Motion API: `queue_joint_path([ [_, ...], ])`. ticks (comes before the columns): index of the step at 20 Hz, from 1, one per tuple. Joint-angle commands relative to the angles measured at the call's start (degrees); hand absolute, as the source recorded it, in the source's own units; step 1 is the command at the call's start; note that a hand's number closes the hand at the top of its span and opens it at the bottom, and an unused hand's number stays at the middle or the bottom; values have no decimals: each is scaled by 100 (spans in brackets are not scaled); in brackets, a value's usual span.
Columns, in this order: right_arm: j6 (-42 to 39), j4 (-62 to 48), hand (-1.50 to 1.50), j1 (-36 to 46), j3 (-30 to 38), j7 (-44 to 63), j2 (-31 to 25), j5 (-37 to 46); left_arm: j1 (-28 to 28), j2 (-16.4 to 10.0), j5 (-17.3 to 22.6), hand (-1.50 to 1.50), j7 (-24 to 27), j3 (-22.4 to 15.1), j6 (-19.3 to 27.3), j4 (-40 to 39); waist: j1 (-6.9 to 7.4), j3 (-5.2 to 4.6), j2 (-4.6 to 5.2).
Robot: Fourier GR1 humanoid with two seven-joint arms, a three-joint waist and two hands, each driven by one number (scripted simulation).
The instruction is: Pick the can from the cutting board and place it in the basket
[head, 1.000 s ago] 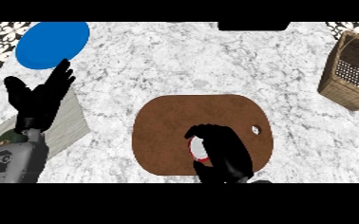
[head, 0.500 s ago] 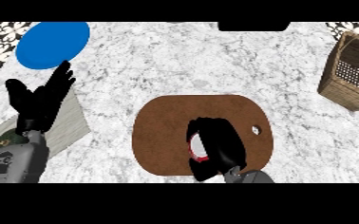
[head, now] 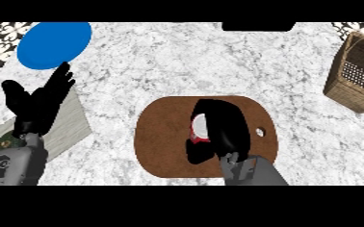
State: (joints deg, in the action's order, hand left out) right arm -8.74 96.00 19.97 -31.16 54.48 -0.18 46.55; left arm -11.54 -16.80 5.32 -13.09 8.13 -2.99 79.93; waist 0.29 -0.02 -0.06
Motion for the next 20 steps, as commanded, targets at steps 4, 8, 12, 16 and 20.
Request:
queue_joint_path([
  [4,1781,454,150,618,-86,155,17,-399,-276,160,-114,0,-127,-89,185,-68,45,5,14],
  [8,1968,1259,150,1295,-48,611,18,51,-56,-184,115,0,105,165,-248,-152,37,-3,-17],
  [12,1514,1701,150,2179,118,1696,17,677,-198,-43,-1,0,-16,72,-85,-222,-27,-9,-23],
  [16,538,2018,150,2377,1025,1733,-18,888,-89,80,-40,0,-336,-14,98,229,-63,-1,-37],
  [20,137,1549,150,3095,1819,1728,-146,755,263,-67,-35,0,188,92,-186,-14,-12,-6,-19],
])
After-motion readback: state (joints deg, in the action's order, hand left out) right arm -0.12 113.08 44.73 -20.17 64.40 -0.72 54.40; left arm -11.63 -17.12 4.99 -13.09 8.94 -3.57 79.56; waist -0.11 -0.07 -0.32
